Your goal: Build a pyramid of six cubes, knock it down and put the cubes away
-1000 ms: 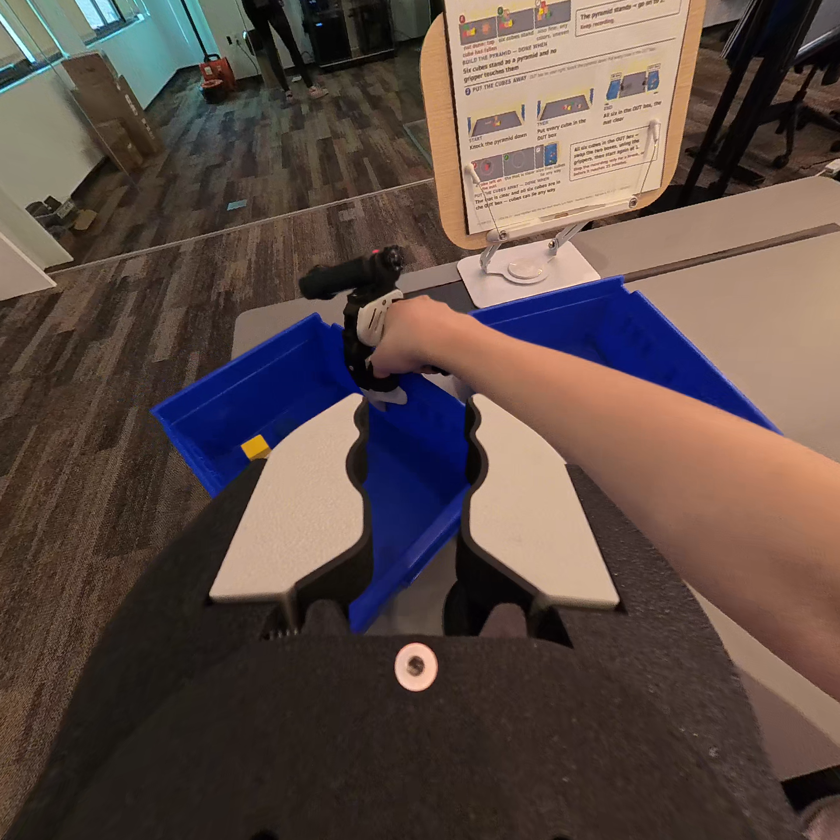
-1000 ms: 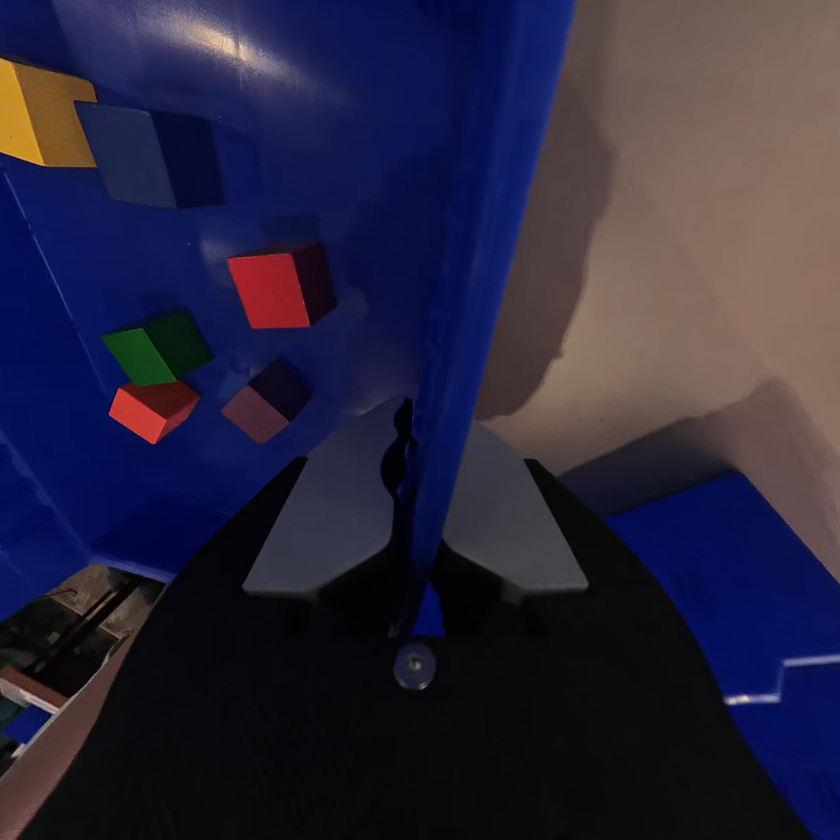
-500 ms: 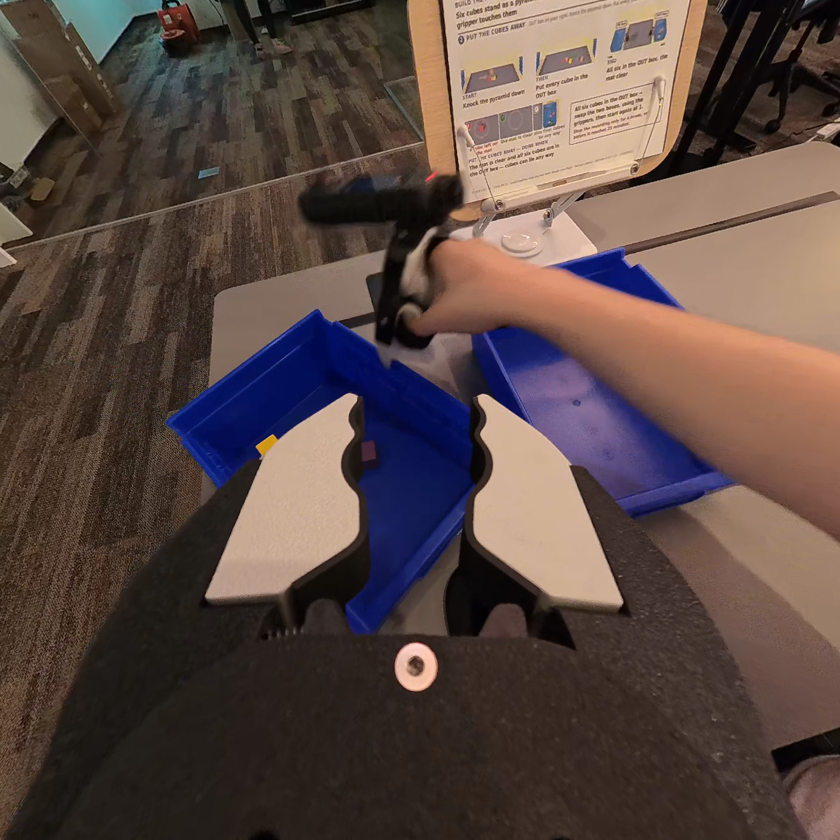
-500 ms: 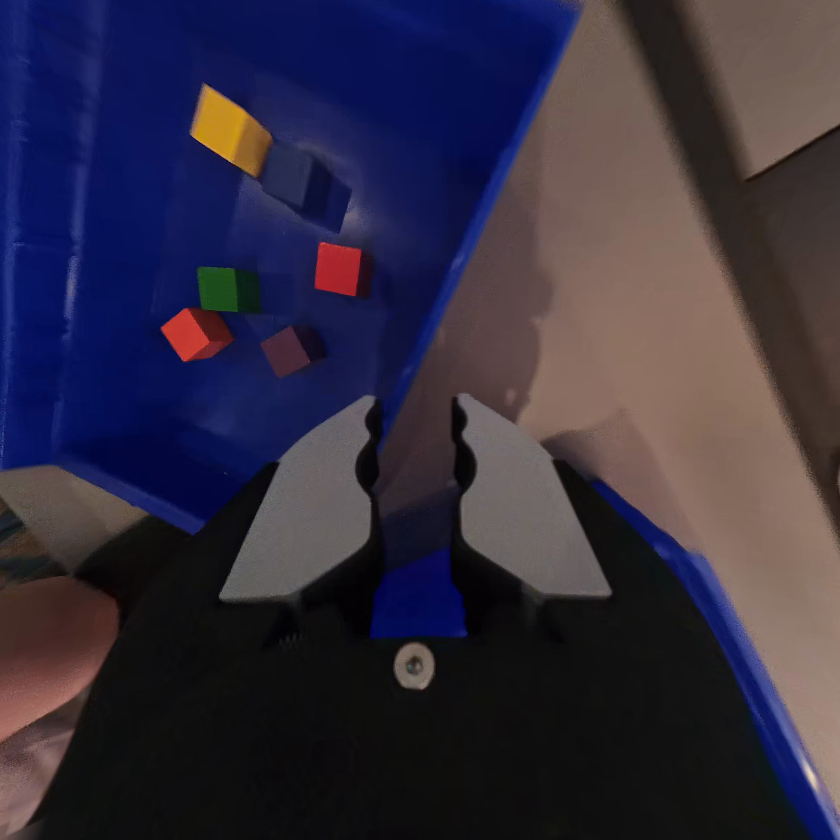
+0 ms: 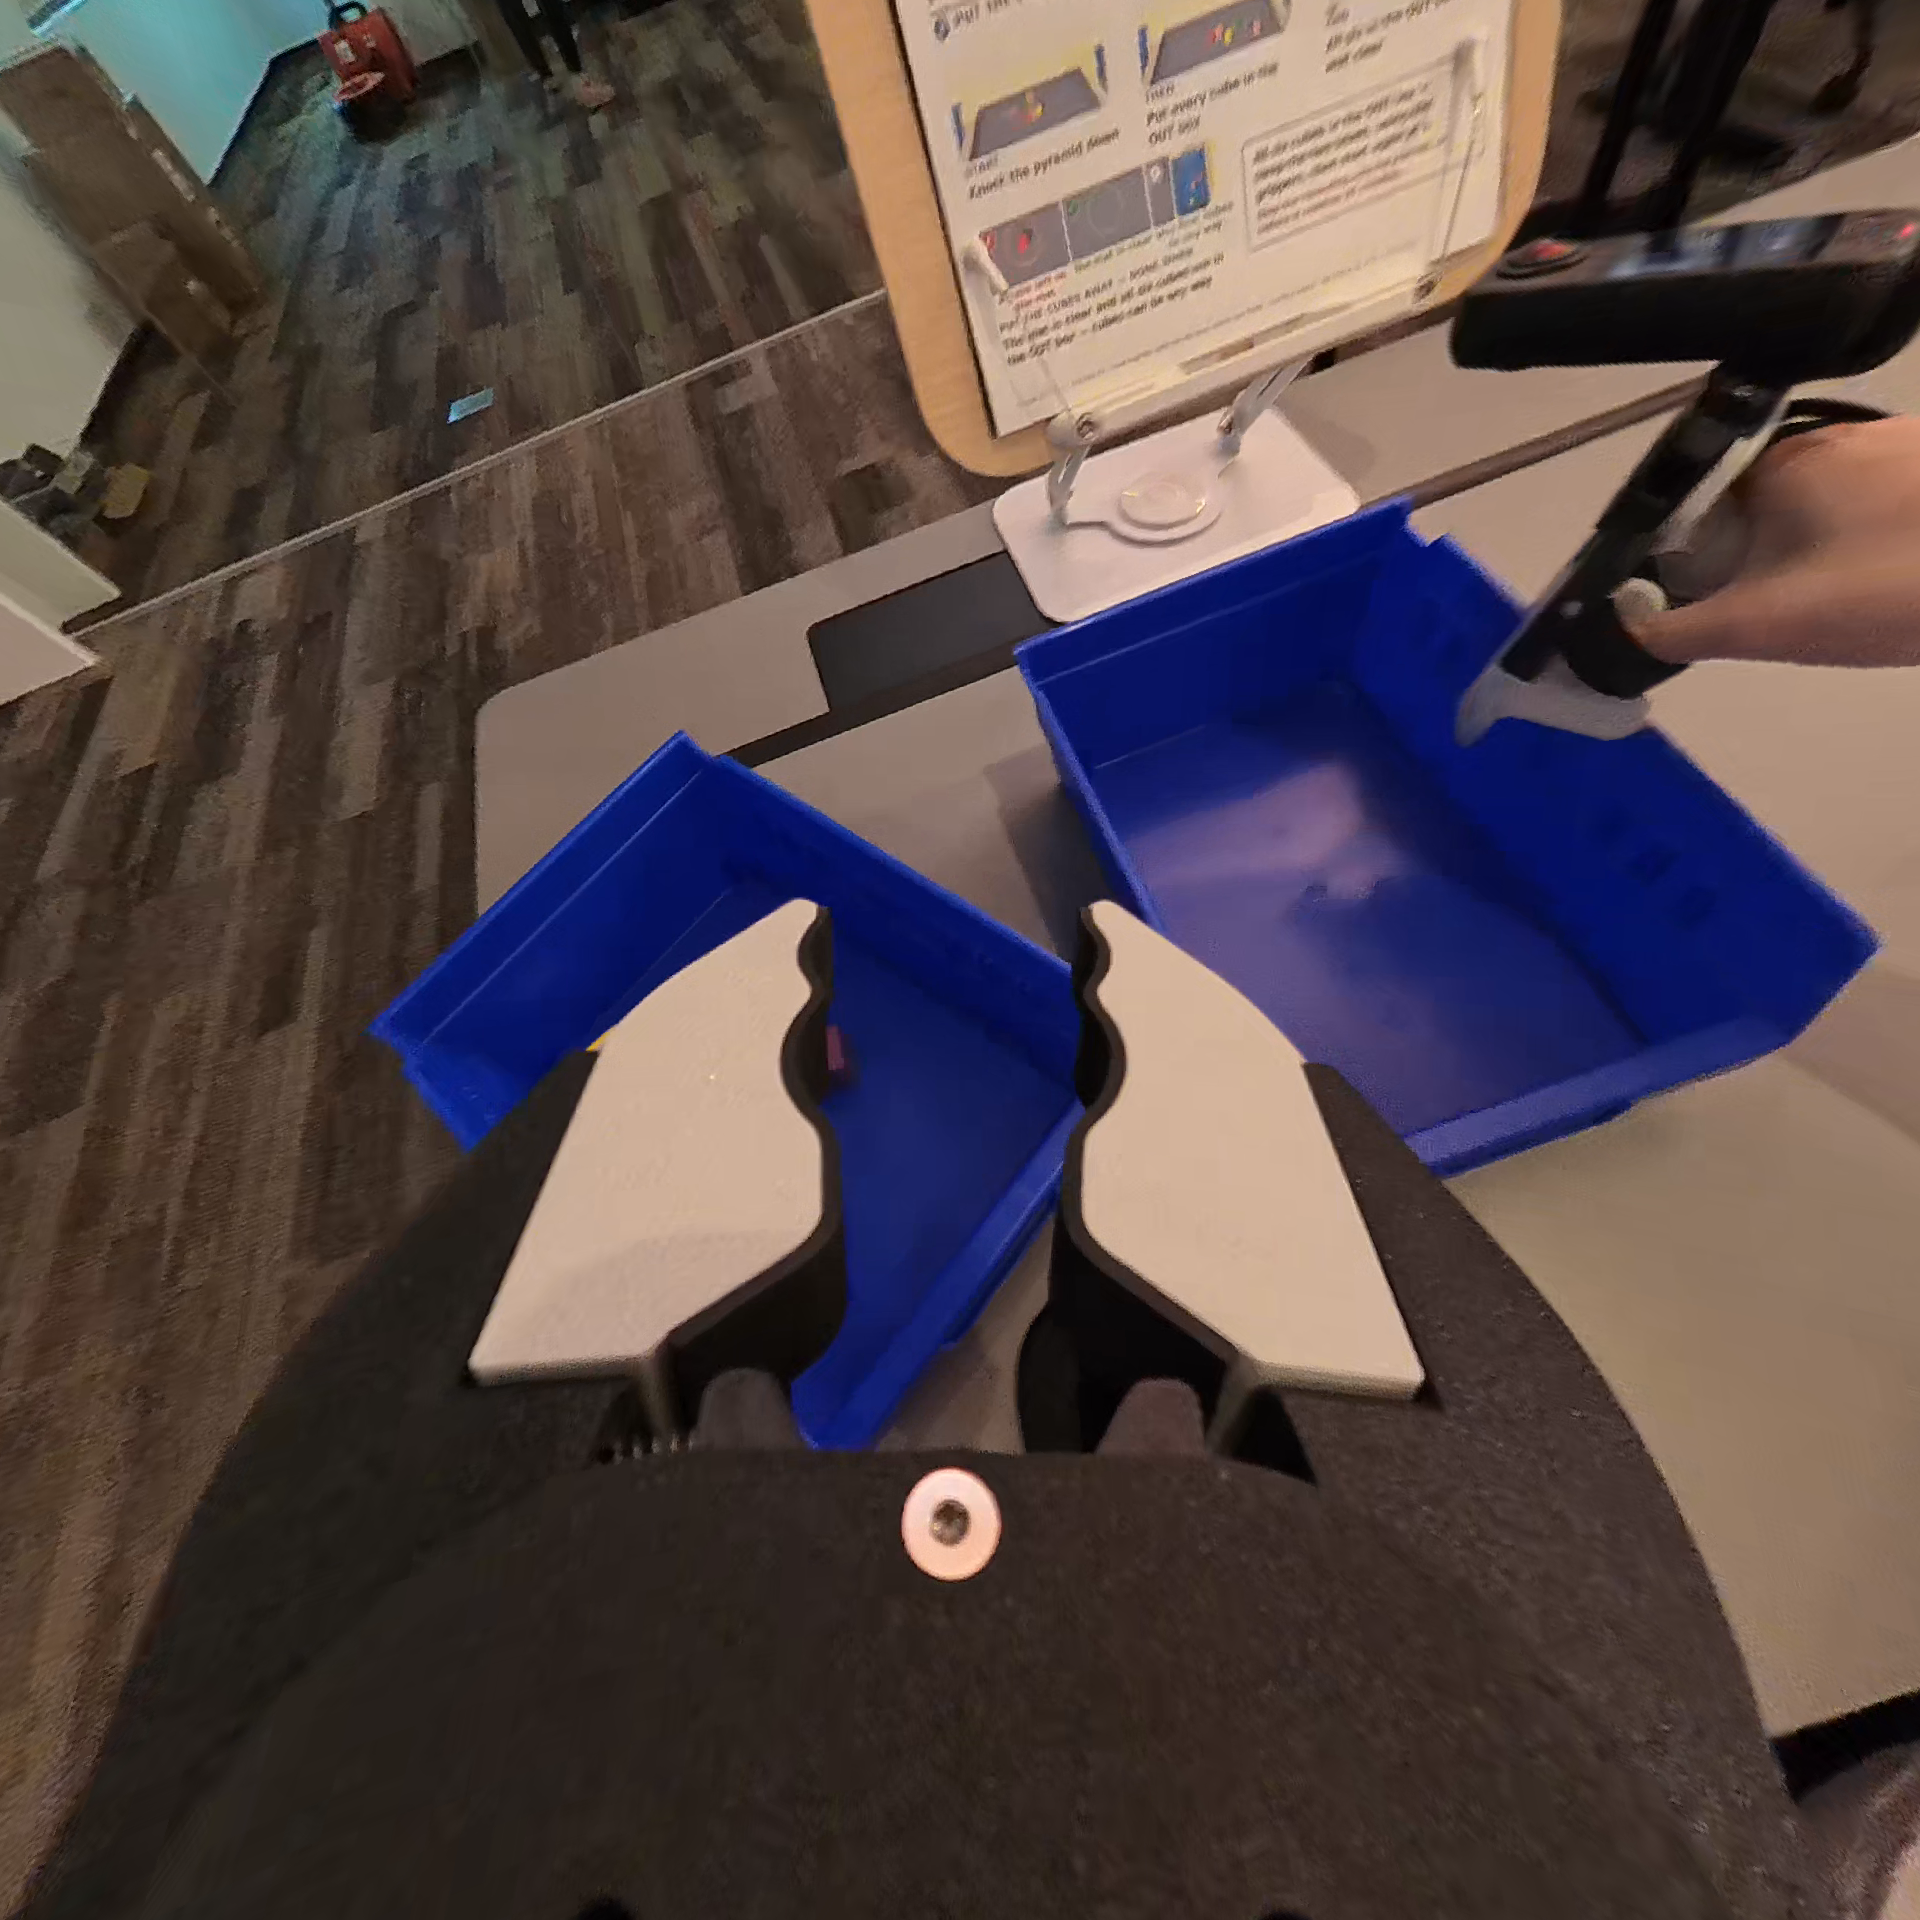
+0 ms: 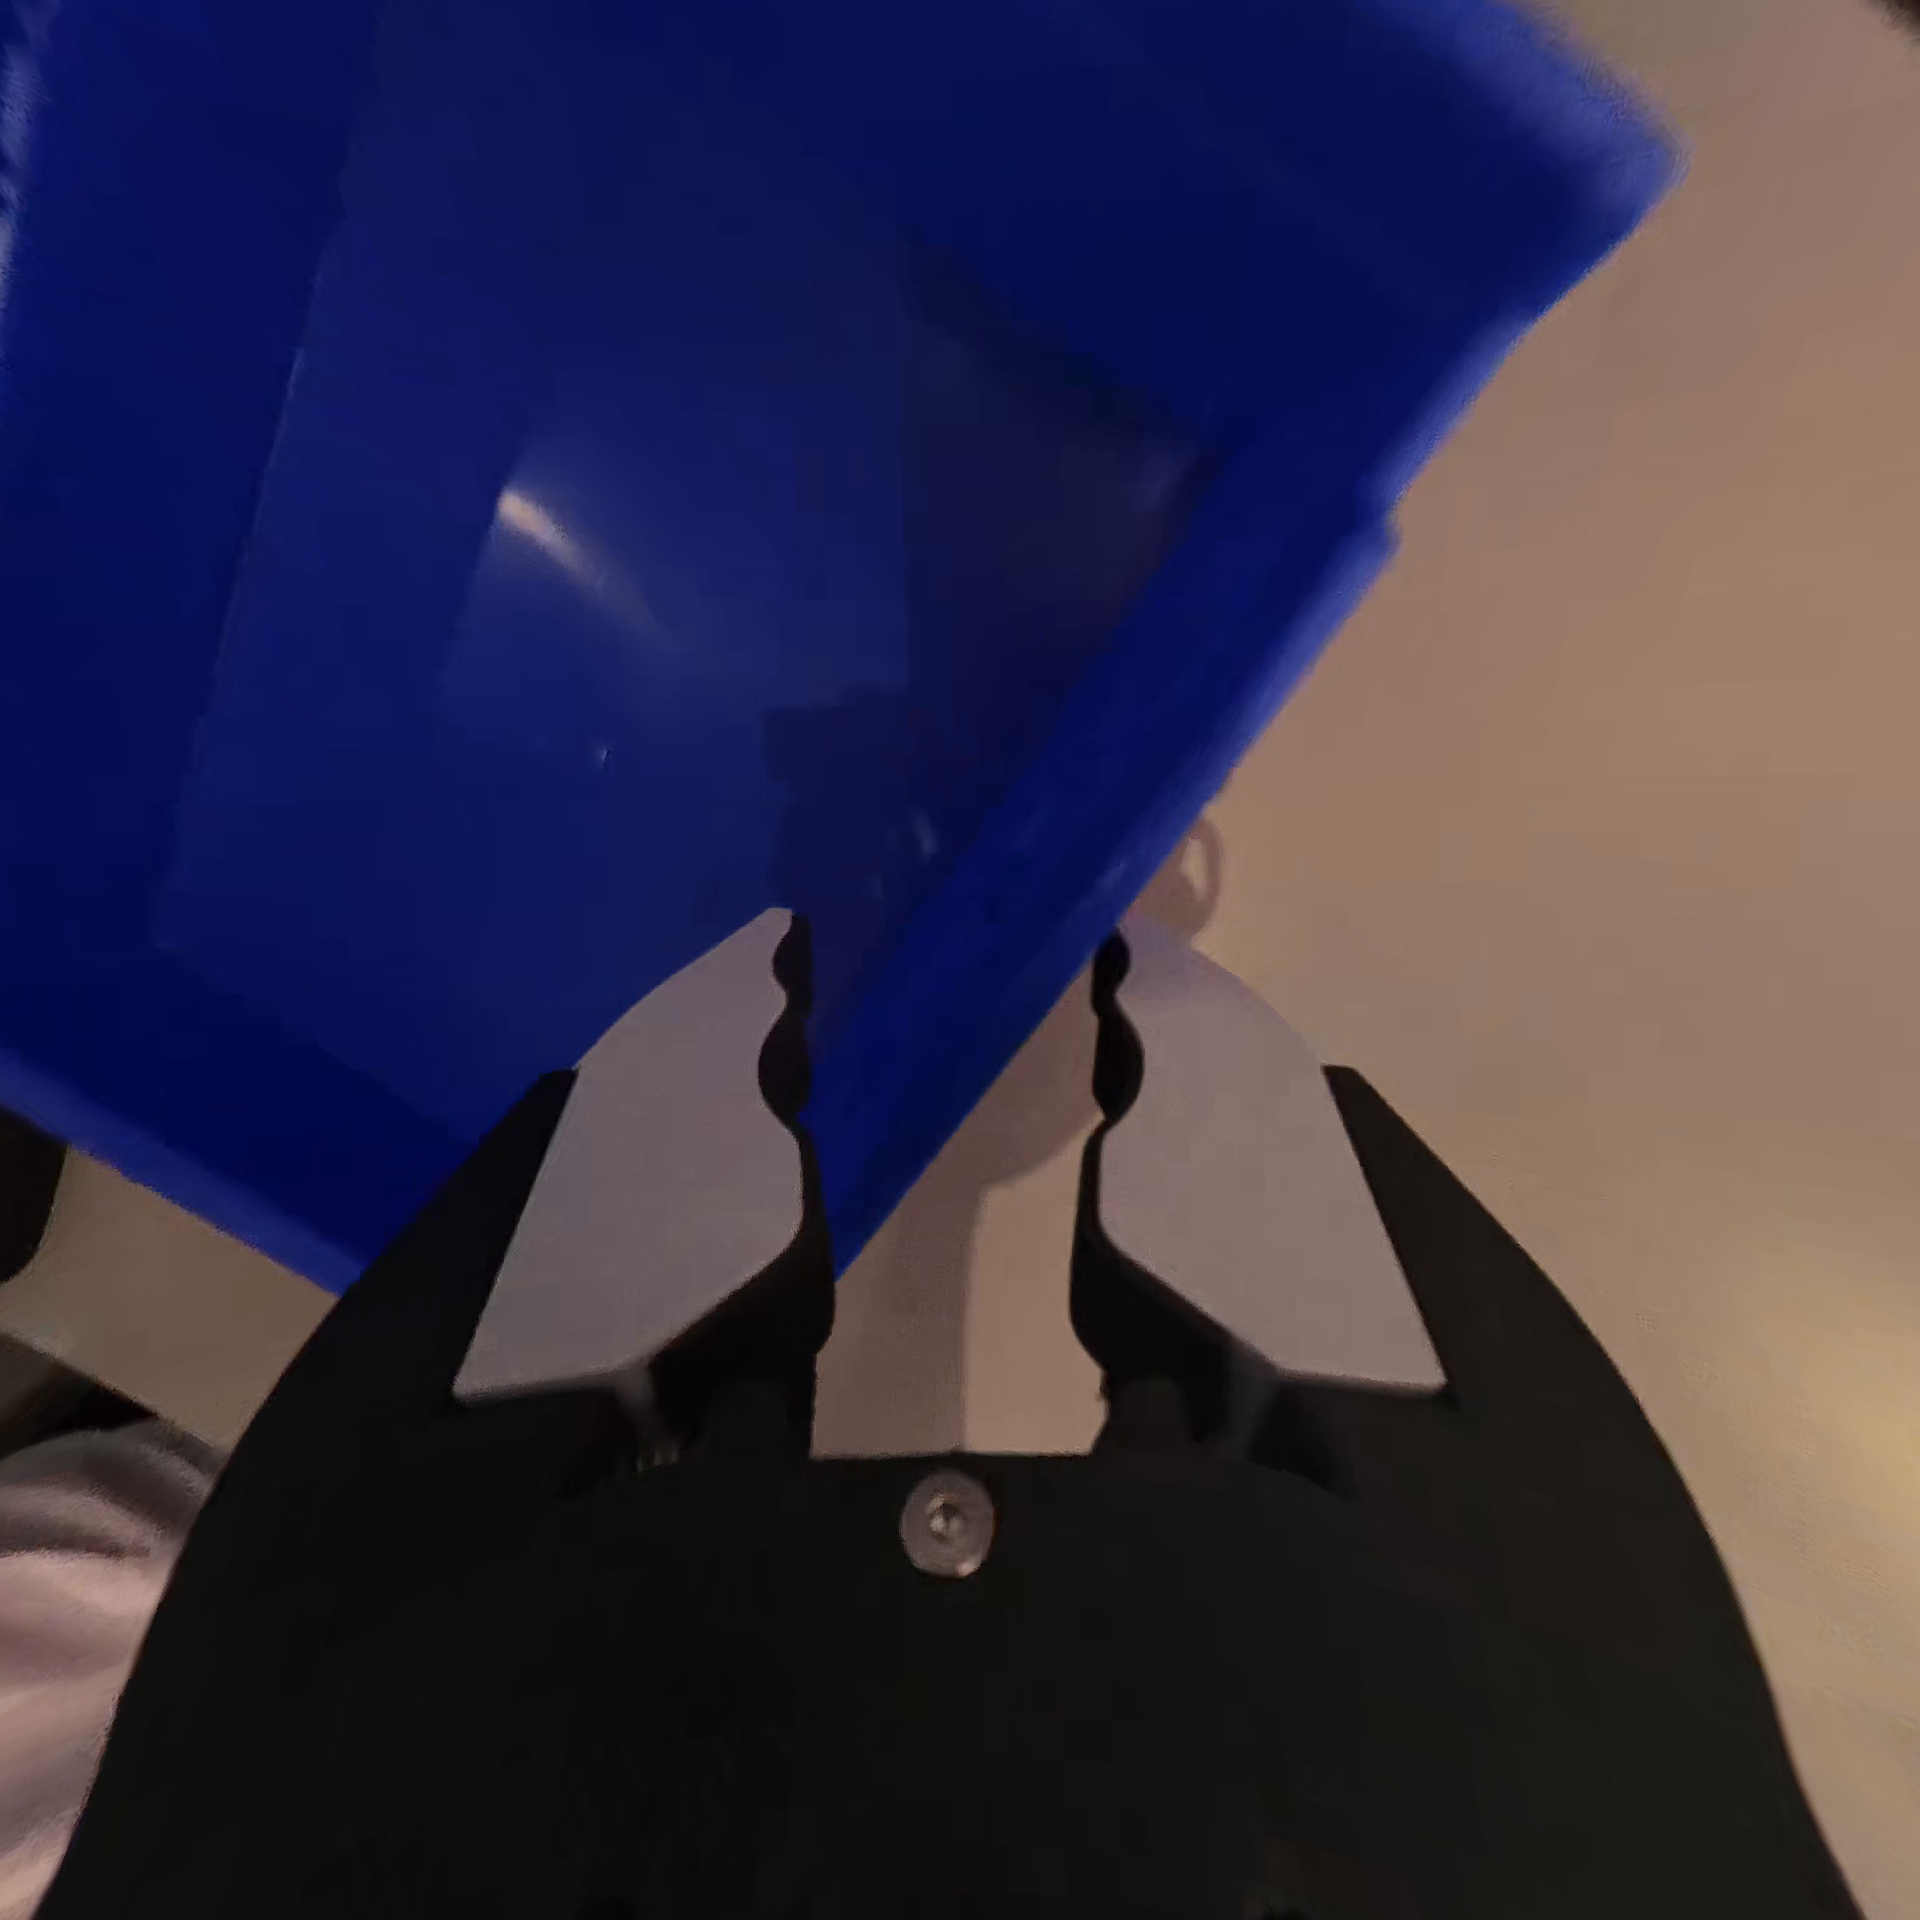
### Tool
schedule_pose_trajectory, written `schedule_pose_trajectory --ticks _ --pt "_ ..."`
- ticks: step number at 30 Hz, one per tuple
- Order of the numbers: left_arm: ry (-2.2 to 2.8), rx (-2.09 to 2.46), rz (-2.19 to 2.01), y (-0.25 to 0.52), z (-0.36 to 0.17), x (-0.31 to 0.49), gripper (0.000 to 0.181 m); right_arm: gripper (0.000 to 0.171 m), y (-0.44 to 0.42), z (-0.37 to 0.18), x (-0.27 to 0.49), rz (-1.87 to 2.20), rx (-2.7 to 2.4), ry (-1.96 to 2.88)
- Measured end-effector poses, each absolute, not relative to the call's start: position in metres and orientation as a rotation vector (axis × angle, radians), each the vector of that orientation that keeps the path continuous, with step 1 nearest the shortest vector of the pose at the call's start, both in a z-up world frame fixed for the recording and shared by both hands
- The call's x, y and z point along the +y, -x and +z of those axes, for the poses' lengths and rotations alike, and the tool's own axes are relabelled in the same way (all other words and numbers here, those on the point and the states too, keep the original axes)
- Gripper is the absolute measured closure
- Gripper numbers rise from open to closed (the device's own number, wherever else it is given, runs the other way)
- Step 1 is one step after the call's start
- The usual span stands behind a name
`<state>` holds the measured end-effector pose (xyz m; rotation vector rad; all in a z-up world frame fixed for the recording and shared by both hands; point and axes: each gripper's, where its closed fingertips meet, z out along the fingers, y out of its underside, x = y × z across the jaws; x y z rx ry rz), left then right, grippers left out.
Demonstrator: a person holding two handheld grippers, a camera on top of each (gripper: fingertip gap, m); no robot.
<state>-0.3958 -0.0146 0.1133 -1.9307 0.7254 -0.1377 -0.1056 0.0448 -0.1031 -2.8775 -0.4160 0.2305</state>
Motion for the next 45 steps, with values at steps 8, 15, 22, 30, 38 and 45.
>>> schedule_pose_trajectory --ticks 8,15,22,30,38,45 --pt "1.963 0.825 -0.006 0.374 0.099 -0.012 0.137 0.163 0.068 -0.115 0.04 0.299 -0.383 2.984" --pt "1.956 0.914 0.021 0.355 0.092 -0.013 0.137 0.163 -0.045 -0.116 0.027 0.309 -0.135 3.001" --pt "1.963 0.966 0.053 0.342 0.085 -0.01 0.137 0.164 -0.183 -0.117 -0.014 0.307 0.263 2.937" --pt "2.028 0.902 0.06 0.359 0.079 0.006 0.135 0.163 -0.272 -0.118 -0.055 0.228 0.407 2.878" --pt "2.13 0.69 0.059 0.414 0.075 0.029 0.136 0.163 -0.284 -0.119 -0.068 0.235 0.317 2.878" --pt "2.282 0.435 0.077 0.487 0.054 0.046 0.135 0.163 -0.291 -0.119 -0.063 0.231 0.147 2.862"
